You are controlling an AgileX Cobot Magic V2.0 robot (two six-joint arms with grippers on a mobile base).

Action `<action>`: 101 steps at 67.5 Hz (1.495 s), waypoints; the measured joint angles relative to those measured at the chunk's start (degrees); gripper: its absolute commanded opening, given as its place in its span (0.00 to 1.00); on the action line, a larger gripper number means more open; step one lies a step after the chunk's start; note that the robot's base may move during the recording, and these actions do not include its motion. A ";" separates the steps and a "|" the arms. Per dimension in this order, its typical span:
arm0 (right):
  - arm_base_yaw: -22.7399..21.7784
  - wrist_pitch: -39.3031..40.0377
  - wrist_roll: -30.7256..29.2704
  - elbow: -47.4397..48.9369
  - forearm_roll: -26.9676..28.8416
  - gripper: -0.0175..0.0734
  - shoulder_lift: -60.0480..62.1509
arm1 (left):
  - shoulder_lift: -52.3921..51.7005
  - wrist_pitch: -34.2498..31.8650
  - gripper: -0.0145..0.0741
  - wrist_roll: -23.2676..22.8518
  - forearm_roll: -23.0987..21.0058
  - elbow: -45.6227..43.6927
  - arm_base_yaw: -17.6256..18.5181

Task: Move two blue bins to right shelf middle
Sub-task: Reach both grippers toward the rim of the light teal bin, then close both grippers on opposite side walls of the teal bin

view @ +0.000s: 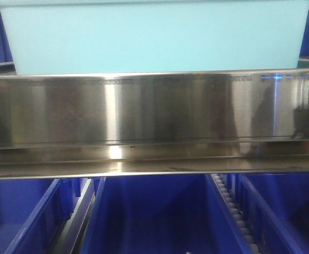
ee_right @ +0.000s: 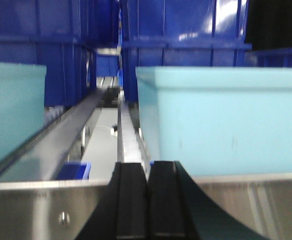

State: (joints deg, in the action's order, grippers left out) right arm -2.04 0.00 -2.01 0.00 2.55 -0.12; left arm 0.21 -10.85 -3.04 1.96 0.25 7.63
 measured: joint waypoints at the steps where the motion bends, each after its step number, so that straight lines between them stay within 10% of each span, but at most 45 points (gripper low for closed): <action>1: 0.00 0.00 0.00 0.00 0.00 0.01 0.00 | 0.00 -0.40 0.04 0.00 0.00 0.00 0.00; 15: 0.00 0.00 0.00 5.18 0.00 0.01 0.00 | -0.09 3.18 0.06 0.00 0.00 -6.68 0.00; 24: 0.00 -4.20 0.00 14.54 0.00 0.06 -0.10 | 1.71 12.69 0.27 0.00 0.26 -16.00 0.00; 41: 0.00 -11.53 0.00 24.98 0.15 0.83 -9.90 | 15.61 20.40 0.75 0.00 0.26 -27.51 0.33; 74: 8.60 -21.30 0.00 44.15 0.72 0.82 -36.62 | 45.30 37.92 0.80 0.00 0.26 -53.11 17.57; 101: 15.32 -57.43 0.12 82.10 3.61 0.82 -70.42 | 74.40 66.36 0.79 -1.76 -1.96 -86.69 20.72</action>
State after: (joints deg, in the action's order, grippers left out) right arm 13.28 -57.43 -1.88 82.10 6.16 -70.54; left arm 74.61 55.50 -4.80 0.00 -86.44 28.36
